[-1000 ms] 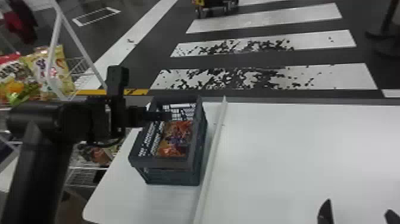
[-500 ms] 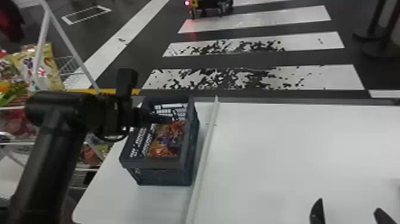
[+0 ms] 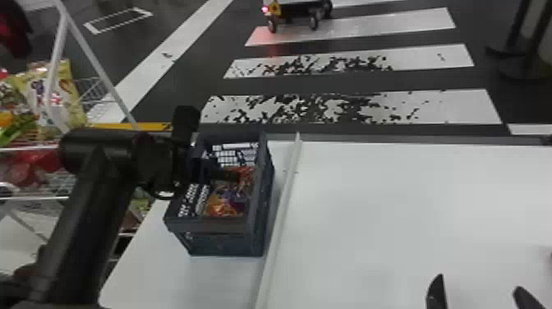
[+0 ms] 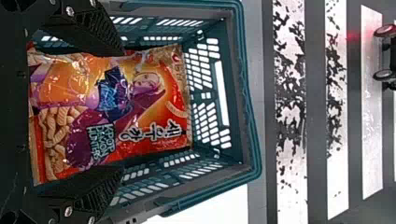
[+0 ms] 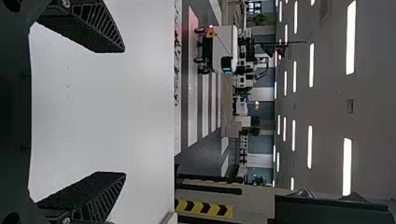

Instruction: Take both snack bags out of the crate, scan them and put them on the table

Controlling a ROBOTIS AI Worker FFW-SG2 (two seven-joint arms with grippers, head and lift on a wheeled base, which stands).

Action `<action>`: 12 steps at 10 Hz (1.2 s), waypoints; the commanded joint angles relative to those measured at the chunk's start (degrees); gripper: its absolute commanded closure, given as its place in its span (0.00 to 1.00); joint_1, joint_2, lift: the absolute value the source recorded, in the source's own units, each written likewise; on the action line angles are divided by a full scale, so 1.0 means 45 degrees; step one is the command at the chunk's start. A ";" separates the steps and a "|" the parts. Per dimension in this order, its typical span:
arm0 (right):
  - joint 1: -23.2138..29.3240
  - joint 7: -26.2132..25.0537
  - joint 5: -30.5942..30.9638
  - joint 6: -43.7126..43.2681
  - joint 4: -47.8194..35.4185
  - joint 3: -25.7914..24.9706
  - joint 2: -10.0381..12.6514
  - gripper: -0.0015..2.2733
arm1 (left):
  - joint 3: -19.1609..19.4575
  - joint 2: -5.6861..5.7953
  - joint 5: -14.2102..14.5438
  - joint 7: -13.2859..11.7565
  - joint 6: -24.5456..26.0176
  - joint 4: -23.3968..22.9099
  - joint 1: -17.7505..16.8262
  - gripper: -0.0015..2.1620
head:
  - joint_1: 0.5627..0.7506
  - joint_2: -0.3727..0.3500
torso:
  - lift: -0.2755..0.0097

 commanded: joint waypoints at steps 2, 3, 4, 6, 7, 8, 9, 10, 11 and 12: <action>-0.0129 0.0030 -0.0097 0.0157 0.0064 0.0022 -0.0107 0.02 | -0.0311 -0.0063 -0.0323 -0.0019 0.0000 0.0643 -0.0107 0.07 | 0.70 0.93 | 0.64; -0.0168 0.0050 -0.0097 0.0313 0.0044 0.0041 -0.0165 0.02 | -0.0448 -0.0141 -0.0479 -0.0078 -0.0078 0.0916 -0.0185 0.07 | 0.70 0.93 | 0.64; -0.0207 0.0069 -0.0156 0.0392 0.0044 0.0061 -0.0204 0.02 | -0.0506 -0.0473 -0.0987 -0.0508 -0.0156 0.1248 -0.0360 0.07 | 0.70 0.93 | 0.64; -0.0285 0.0128 -0.0156 0.0587 0.0064 0.0139 -0.0243 0.02 | -0.0624 -0.0981 -0.1651 -0.1015 -0.0235 0.1717 -0.0419 0.07 | 0.70 0.91 | 0.64; -0.0305 0.0128 -0.0175 0.0587 0.0064 0.0158 -0.0282 0.02 | -0.0702 -0.1157 -0.1885 -0.1015 -0.0274 0.1893 -0.0419 0.07 | 0.70 0.90 | 0.64; -0.0305 0.0128 -0.0293 0.0587 0.0083 0.0158 -0.0322 0.02 | -0.0741 -0.1313 -0.2159 -0.1015 -0.0469 0.2108 -0.0419 0.07 | 0.70 0.90 | 0.64; -0.0325 0.0148 -0.0332 0.0548 0.0122 0.0158 -0.0361 0.02 | -0.0878 -0.1371 -0.2295 -0.0996 -0.0781 0.2244 -0.0419 0.07 | 0.70 0.90 | 0.64; -0.0364 0.0167 -0.0332 0.0587 0.0142 0.0158 -0.0361 0.02 | -0.0917 -0.1528 -0.2530 -0.0976 -0.1328 0.2518 -0.0419 0.08 | 0.70 0.89 | 0.64; -0.0383 0.0167 -0.0351 0.0587 0.0161 0.0158 -0.0361 0.02 | -0.0838 -0.1782 -0.2999 -0.0996 -0.1875 0.2850 -0.0439 0.09 | 0.70 0.89 | 0.64; -0.0403 0.0167 -0.0371 0.0587 0.0200 0.0158 -0.0361 0.02 | -0.0838 -0.1977 -0.3389 -0.1015 -0.2188 0.3201 -0.0478 0.09 | 0.70 0.89 | 0.64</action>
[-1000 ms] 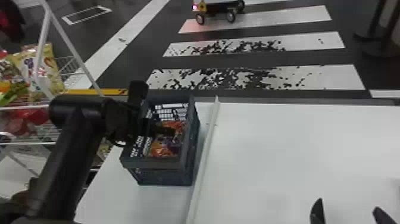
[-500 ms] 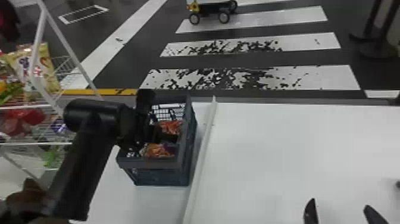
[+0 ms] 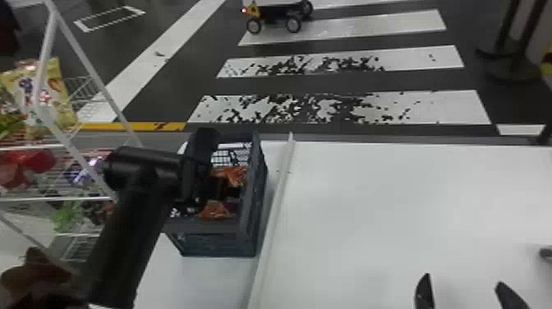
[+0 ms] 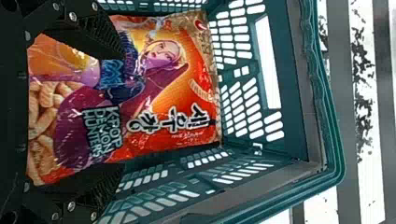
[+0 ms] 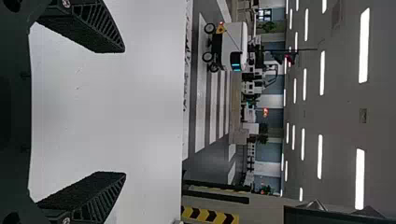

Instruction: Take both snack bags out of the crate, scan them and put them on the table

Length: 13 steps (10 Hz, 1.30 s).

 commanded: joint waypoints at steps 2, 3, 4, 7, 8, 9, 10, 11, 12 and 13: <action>-0.0035 0.0014 -0.0088 -0.0001 0.0121 -0.0019 -0.0018 0.02 | -0.0011 -0.0345 -0.0406 0.0000 -0.0726 0.0777 -0.0116 0.09 | 0.70 0.88 | 0.64; -0.0035 0.0111 -0.0127 -0.0001 0.0141 -0.0039 -0.0018 0.02 | -0.0011 -0.0384 -0.0464 0.0000 -0.0765 0.0972 -0.0194 0.10 | 0.70 0.88 | 0.64; -0.0035 0.0111 -0.0147 -0.0001 0.0180 -0.0039 -0.0018 0.02 | -0.0011 -0.0384 -0.0523 0.0000 -0.0843 0.1109 -0.0233 0.15 | 0.70 0.88 | 0.64; -0.0035 0.0131 -0.0147 -0.0001 0.0180 -0.0039 -0.0018 0.02 | 0.0087 -0.0384 -0.0914 -0.0586 -0.0765 0.1597 -0.0389 0.87 | 0.70 0.88 | 0.64; -0.0054 0.0131 -0.0166 0.0038 0.0180 -0.0058 -0.0018 0.02 | 0.0106 -0.0384 -0.1050 -0.0742 -0.0726 0.1558 -0.0350 0.99 | 0.70 0.89 | 0.64; -0.0074 0.0131 -0.0166 0.0078 0.0180 -0.0039 0.0002 0.02 | 0.0223 -0.0364 -0.1011 -0.0762 -0.0609 0.1421 -0.0214 0.99 | 0.70 0.89 | 0.64; -0.0074 0.0131 -0.0186 0.0078 0.0200 -0.0058 0.0002 0.02 | 0.0614 -0.0325 -0.0972 -0.0742 -0.0296 0.1070 -0.0018 0.99 | 0.70 0.89 | 0.64; -0.0074 0.0131 -0.0206 0.0117 0.0258 -0.0058 0.0002 0.02 | 0.1024 -0.0267 -0.0914 -0.0742 0.0407 0.0054 0.0275 0.99 | 0.70 0.90 | 0.64; -0.0094 0.0131 -0.0225 0.0078 0.0278 -0.0058 0.0002 0.02 | 0.1200 -0.0208 -0.0875 -0.0762 0.1110 -0.0805 0.0431 0.99 | 0.70 0.91 | 0.64; -0.0094 0.0131 -0.0245 0.0078 0.0297 -0.0058 0.0021 0.02 | 0.1532 -0.0130 -0.0836 -0.0762 0.1891 -0.1547 0.0568 0.99 | 0.70 0.92 | 0.64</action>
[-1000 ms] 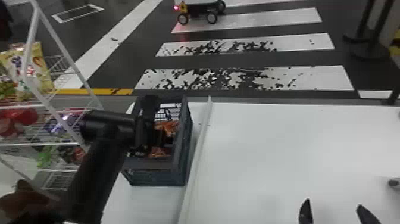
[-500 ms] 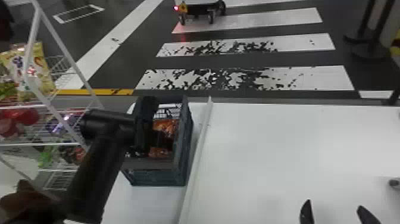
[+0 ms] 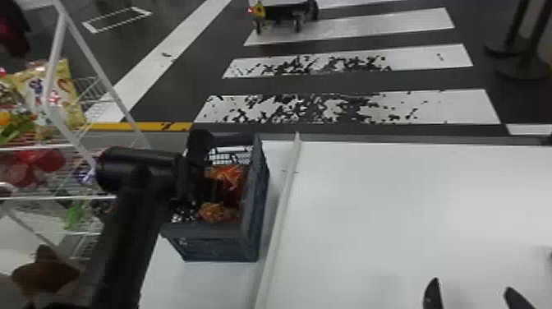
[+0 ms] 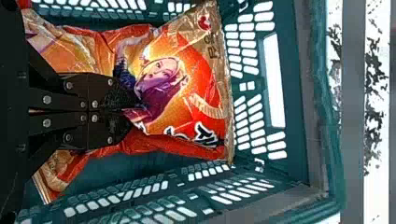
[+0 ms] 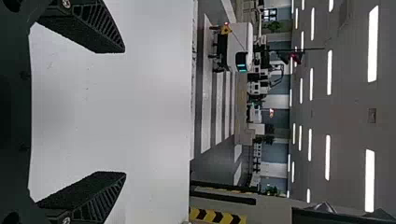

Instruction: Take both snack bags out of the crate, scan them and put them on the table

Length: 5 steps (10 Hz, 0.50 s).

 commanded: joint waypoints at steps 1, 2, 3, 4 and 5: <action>-0.0004 -0.0001 -0.0028 0.0035 0.0009 0.0000 0.0007 0.02 | 0.0397 0.0173 0.0093 0.0000 0.0807 -0.1148 0.0272 0.99 | 0.70 0.92 | 0.64; -0.0004 -0.0001 -0.0028 0.0074 0.0009 0.0000 0.0007 0.02 | 0.0592 0.0231 0.0191 0.0000 0.1119 -0.1753 0.0448 0.99 | 0.70 0.93 | 0.64; -0.0023 -0.0001 -0.0028 0.0113 0.0009 0.0000 0.0007 0.02 | 0.0885 0.0251 0.0366 0.0000 0.1432 -0.2320 0.0585 0.99 | 0.70 0.94 | 0.64; -0.0023 -0.0001 -0.0028 0.0152 0.0029 0.0000 0.0027 0.02 | 0.1159 0.0251 0.0425 0.0000 0.1705 -0.2749 0.0722 0.99 | 0.70 0.94 | 0.64; -0.0023 -0.0001 -0.0047 0.0152 0.0029 0.0000 0.0027 0.02 | 0.1432 0.0251 0.0581 0.0000 0.1979 -0.3257 0.0819 0.99 | 0.70 0.94 | 0.64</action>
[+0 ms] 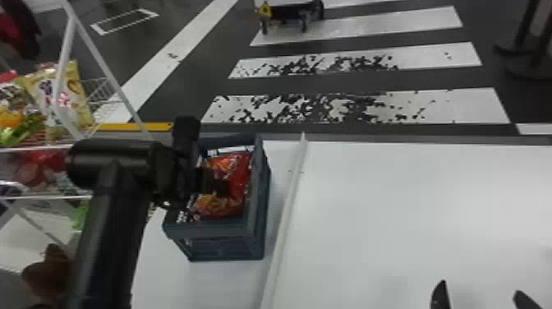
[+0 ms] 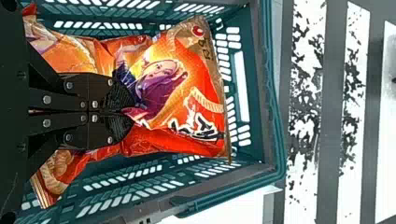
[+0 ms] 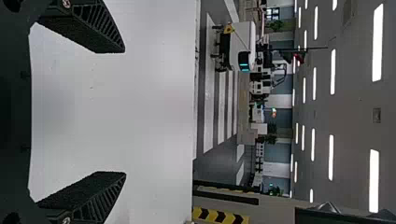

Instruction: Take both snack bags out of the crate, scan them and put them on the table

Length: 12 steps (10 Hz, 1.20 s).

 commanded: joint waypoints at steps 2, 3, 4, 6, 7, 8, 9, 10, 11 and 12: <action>-0.0018 -0.0001 -0.0009 0.0045 0.0022 0.0000 0.0011 0.02 | 0.0810 0.0001 0.0448 0.0058 0.0591 -0.1482 0.0435 0.99 | 0.70 0.95 | 0.64; -0.0018 -0.0001 -0.0009 0.0084 0.0022 0.0000 0.0011 0.02 | 0.1024 0.0001 0.0546 0.0078 0.0747 -0.1970 0.0572 0.99 | 0.70 0.95 | 0.64; -0.0018 -0.0001 -0.0009 0.0123 0.0022 0.0000 0.0011 0.02 | 0.1278 0.0001 0.0663 0.0058 0.0825 -0.2380 0.0689 0.99 | 0.70 0.95 | 0.64; -0.0018 -0.0001 -0.0009 0.0240 -0.0017 0.0000 0.0011 0.02 | 0.1669 0.0060 0.0976 0.0097 0.1098 -0.3044 0.0787 0.99 | 0.70 0.96 | 0.64; -0.0018 -0.0001 0.0011 0.0279 -0.0036 0.0020 0.0011 0.02 | 0.1825 0.0060 0.1151 0.0156 0.1255 -0.3416 0.0826 0.99 | 0.70 0.96 | 0.64; -0.0018 -0.0001 0.0011 0.0357 -0.0075 0.0020 0.0011 0.02 | 0.1942 0.0079 0.1347 0.0176 0.1333 -0.3630 0.0826 0.99 | 0.70 0.96 | 0.64; -0.0018 -0.0001 0.0011 0.0435 -0.0095 0.0020 0.0011 0.02 | 0.2021 0.0079 0.1503 0.0254 0.1411 -0.3845 0.0826 0.99 | 0.70 0.96 | 0.64; -0.0018 -0.0001 0.0011 0.0553 -0.0134 0.0020 0.0011 0.02 | 0.2099 0.0079 0.1601 0.0371 0.1489 -0.4216 0.0826 0.99 | 0.70 0.96 | 0.64; 0.0002 -0.0001 0.0030 0.0631 -0.0173 0.0020 0.0030 0.02 | 0.2118 0.0079 0.1698 0.0449 0.1606 -0.4412 0.0826 0.99 | 0.70 0.96 | 0.64; 0.0002 -0.0001 0.0030 0.0670 -0.0212 0.0020 0.0011 0.02 | 0.2157 0.0060 0.2011 0.0488 0.1645 -0.4509 0.0826 0.99 | 0.70 0.95 | 0.64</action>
